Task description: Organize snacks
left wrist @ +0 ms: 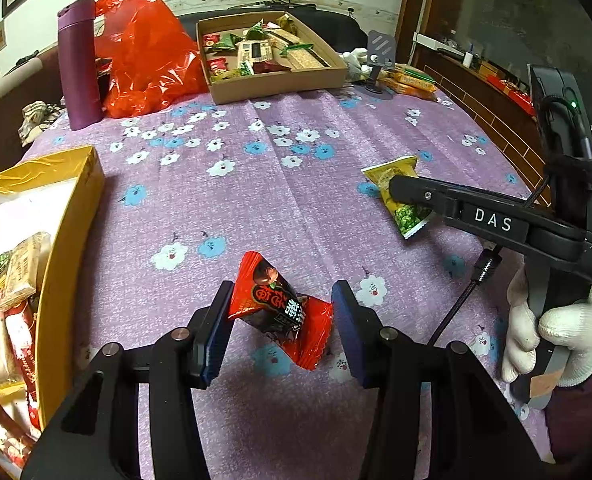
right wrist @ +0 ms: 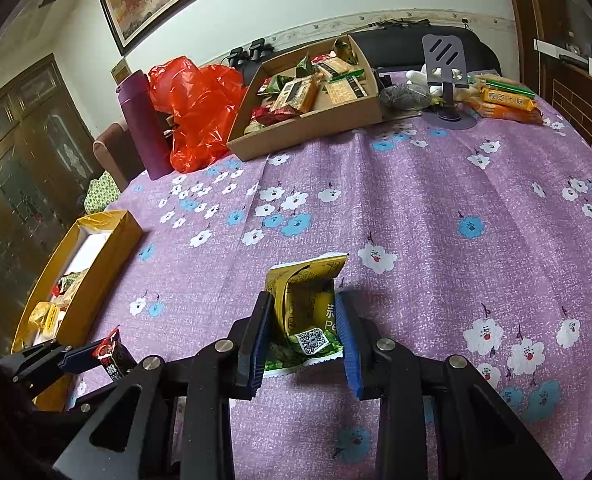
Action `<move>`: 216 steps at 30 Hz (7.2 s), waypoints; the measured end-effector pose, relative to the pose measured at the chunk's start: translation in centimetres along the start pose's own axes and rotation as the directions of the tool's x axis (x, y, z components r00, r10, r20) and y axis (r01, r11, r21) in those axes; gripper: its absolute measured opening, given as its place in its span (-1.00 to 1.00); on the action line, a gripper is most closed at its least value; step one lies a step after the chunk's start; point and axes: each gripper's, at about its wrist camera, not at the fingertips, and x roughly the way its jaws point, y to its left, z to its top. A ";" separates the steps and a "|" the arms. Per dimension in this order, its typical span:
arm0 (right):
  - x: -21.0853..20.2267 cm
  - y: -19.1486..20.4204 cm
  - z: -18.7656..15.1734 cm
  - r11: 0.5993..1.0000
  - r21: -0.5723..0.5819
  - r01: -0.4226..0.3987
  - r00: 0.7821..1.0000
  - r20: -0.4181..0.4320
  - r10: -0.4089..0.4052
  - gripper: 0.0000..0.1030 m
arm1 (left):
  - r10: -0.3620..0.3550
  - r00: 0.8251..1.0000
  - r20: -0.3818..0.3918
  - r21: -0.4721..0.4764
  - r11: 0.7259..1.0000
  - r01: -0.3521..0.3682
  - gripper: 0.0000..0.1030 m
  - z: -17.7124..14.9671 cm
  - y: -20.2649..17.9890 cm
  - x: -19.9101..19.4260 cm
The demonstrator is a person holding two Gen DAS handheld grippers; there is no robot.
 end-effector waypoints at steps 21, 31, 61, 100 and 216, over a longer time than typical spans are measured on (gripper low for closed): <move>0.2 0.5 -0.6 1.000 -0.013 0.017 1.000 0.021 -0.016 -0.36 | 0.038 0.998 0.043 -0.066 0.997 -0.036 -0.08 -1.4 2.5 -3.2; -0.7 1.7 -1.0 0.997 -0.052 0.056 0.996 0.076 -0.052 -0.36 | 0.049 0.996 0.076 -0.111 0.993 -0.040 -0.08 -2.4 4.2 -5.3; -7.1 5.7 -5.2 0.997 -0.031 -0.064 0.994 0.089 0.066 -0.37 | 0.103 0.984 0.146 -0.119 0.989 -0.086 -0.08 -4.2 5.4 -8.4; -8.2 13.8 -6.7 0.967 -0.185 -0.178 0.980 0.054 0.191 -0.37 | 0.125 0.976 0.181 -0.195 0.977 -0.089 -0.08 -6.1 8.8 -11.0; -1.7 22.5 -4.0 0.923 -0.262 -0.281 0.959 -0.110 0.260 0.02 | 0.232 0.952 0.200 -0.197 0.961 -0.193 0.55 -4.0 14.4 -14.7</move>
